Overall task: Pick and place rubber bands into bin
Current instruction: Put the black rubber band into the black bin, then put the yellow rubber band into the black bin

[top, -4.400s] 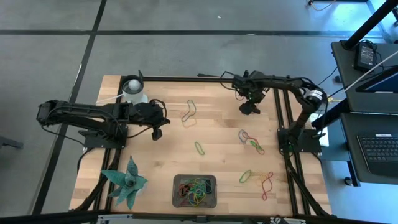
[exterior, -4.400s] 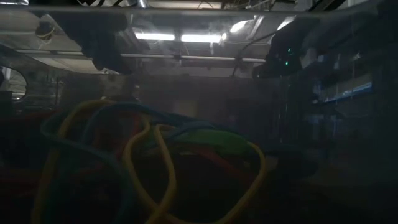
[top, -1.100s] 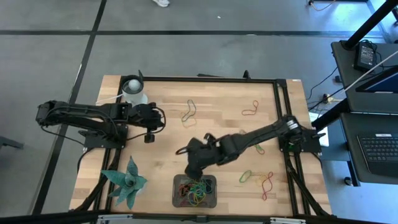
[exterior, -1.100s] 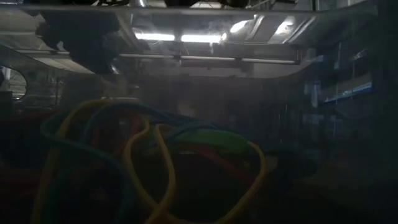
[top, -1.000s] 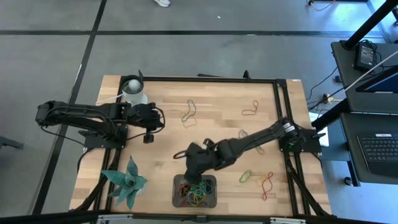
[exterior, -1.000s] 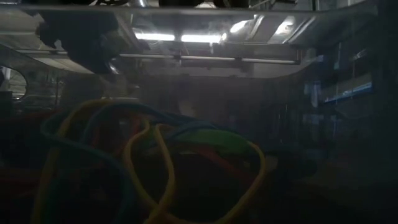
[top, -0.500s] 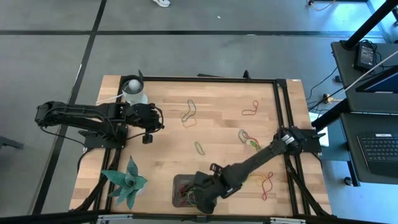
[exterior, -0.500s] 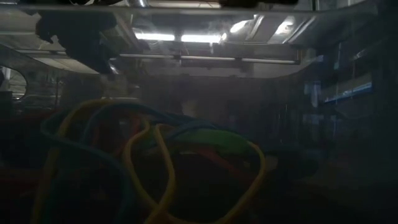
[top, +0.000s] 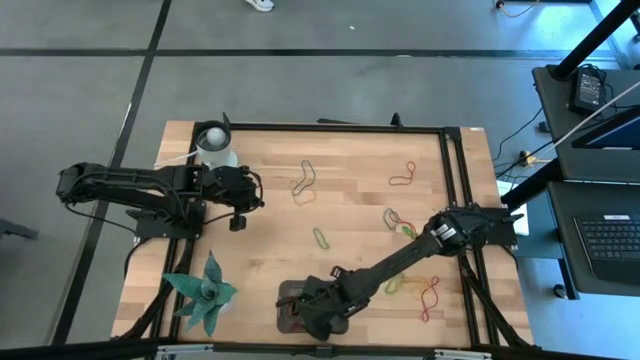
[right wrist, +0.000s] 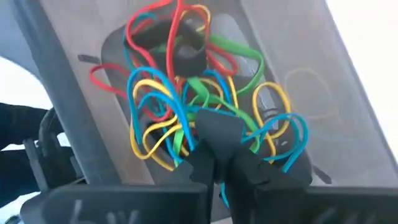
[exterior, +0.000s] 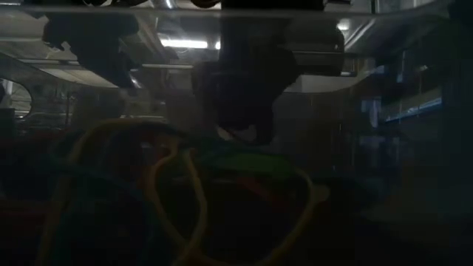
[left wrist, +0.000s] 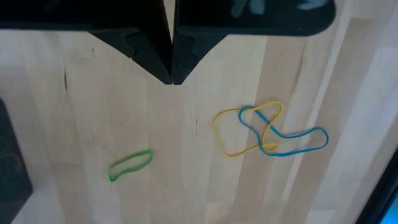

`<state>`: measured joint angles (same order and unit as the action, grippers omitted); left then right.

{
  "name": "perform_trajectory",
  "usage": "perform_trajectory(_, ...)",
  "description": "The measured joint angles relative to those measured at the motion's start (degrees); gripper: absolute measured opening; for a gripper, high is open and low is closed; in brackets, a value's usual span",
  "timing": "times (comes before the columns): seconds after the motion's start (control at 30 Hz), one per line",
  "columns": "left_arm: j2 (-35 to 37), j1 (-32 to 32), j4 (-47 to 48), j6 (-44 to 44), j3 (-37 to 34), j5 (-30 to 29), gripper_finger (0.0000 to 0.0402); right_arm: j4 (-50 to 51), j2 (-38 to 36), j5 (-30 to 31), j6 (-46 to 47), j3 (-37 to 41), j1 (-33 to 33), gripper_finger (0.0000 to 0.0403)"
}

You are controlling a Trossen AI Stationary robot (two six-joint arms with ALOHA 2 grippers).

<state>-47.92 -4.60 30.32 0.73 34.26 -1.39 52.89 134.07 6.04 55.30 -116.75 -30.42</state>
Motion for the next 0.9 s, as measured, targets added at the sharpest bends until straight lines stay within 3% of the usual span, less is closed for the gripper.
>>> perform_trajectory(0.67, 0.0, 0.0, 0.03, 0.46, 0.0, -0.02, 0.0002, 0.41, -0.64, -0.13, 0.26, -0.09, -0.06, 0.0139)
perform_trajectory(0.9, 0.0, 0.0, -0.02, 0.46, 0.0, -0.04, 0.0002, 9.57, -0.99, 2.06, 2.61, -5.82, -0.1, 0.0143)
